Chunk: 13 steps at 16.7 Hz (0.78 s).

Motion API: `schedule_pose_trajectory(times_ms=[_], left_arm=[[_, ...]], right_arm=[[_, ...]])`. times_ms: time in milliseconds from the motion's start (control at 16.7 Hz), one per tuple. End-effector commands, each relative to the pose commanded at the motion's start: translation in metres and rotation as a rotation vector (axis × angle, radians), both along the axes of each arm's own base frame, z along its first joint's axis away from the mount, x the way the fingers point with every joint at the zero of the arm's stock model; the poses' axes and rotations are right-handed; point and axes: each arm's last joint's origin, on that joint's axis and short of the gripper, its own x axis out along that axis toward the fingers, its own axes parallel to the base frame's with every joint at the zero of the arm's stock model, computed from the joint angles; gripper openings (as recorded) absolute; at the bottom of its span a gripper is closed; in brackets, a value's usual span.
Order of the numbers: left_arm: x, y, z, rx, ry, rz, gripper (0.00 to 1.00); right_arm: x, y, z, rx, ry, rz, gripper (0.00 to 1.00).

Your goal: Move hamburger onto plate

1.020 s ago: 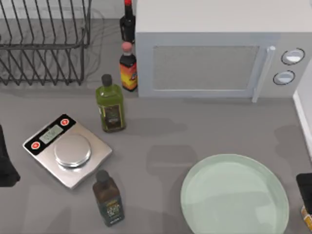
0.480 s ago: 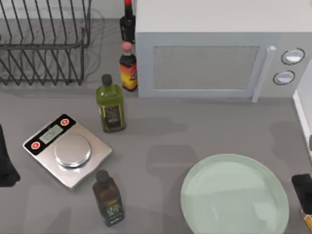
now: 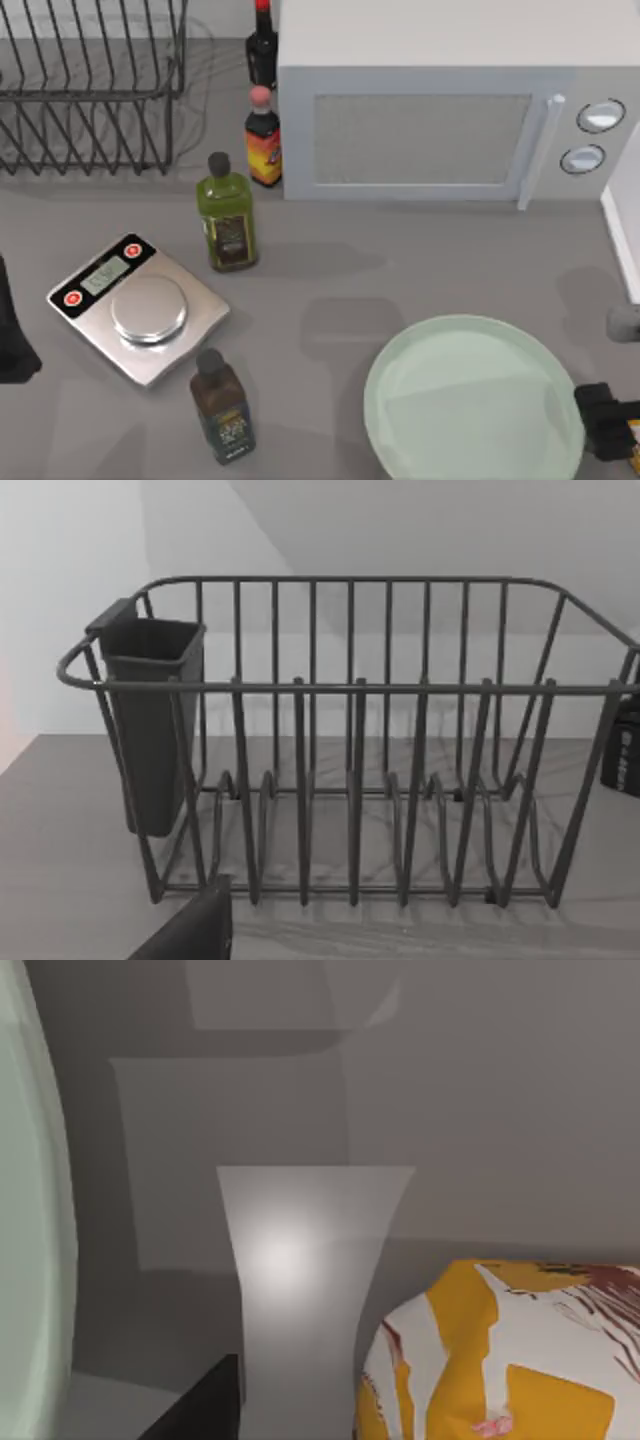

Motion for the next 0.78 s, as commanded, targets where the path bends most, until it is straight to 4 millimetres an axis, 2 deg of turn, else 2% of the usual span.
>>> schedule_pose_trajectory(times_ms=[180, 420, 780], left_arm=[[0.0, 0.0, 0.0, 0.0, 0.0, 0.0, 1.0], [0.0, 0.0, 0.0, 0.0, 0.0, 0.0, 1.0], [0.0, 0.0, 0.0, 0.0, 0.0, 0.0, 1.0]], right_arm=[[-0.0031, -0.0006, -0.0151, -0.003, 0.011, 0.0, 1.0], [-0.0032, -0.0006, -0.0157, -0.003, 0.011, 0.0, 1.0], [-0.0032, -0.0006, -0.0157, -0.003, 0.011, 0.0, 0.55]])
